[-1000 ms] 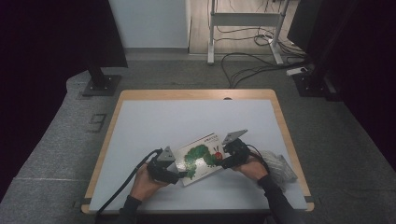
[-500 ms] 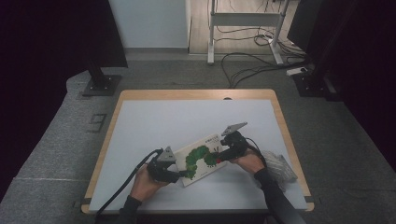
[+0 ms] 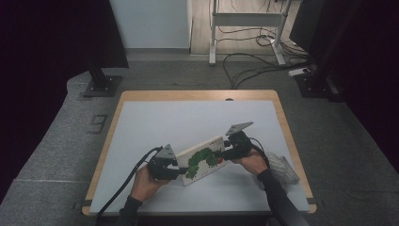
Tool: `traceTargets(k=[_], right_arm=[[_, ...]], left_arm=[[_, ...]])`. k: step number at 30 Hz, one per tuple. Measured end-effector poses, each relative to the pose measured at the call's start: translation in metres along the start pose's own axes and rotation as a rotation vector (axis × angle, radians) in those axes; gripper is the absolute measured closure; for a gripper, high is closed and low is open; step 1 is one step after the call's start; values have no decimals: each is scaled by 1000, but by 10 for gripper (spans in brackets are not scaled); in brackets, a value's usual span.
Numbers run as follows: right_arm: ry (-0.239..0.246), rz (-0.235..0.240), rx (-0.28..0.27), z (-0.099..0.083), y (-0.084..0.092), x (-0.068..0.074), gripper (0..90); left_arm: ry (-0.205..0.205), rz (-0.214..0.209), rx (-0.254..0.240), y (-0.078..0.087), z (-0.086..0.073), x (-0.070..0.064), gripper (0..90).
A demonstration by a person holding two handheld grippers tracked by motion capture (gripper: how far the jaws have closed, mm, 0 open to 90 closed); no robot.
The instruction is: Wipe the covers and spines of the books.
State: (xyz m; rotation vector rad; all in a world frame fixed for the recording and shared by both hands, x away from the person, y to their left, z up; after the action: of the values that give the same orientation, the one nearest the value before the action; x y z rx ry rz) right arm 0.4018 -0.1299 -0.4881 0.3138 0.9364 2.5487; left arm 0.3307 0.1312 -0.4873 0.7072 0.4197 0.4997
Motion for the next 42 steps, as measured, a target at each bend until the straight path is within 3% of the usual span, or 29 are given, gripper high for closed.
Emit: traceTargets(k=[4, 12, 15, 21, 28, 42], right_arm=[[28, -5, 0, 4, 2, 4, 405], [47, -49, -52, 17, 0, 4, 405], [59, -65, -60, 22, -3, 3, 405], [91, -96, -38, 25, -16, 3, 401], [80, -100, -39, 21, -19, 2, 389], [95, -131, -25, 22, -15, 6, 349]], left_arm=[[-2, 33, 3, 6, 4, 1, 721], [-4, 80, -44, 15, 9, 10, 708], [-20, 132, -56, 16, 9, 13, 695], [-66, 216, -28, 11, 4, 17, 673], [-47, 162, -73, 12, 5, 17, 606], [-39, 160, -83, 16, 6, 18, 674]])
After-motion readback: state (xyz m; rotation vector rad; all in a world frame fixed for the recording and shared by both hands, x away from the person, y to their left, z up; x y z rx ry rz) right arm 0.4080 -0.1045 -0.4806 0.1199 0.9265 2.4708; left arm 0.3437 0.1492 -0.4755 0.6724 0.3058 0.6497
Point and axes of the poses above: each handheld gripper's, and its own axes: y roughly backward along the jaws, z roughly out of its top, x roughly to its left, the point moved 3 cm from there along -y, roughly forward along the jaws, and after that the axes turned 8 degrees about y, right-handed, at the moved point
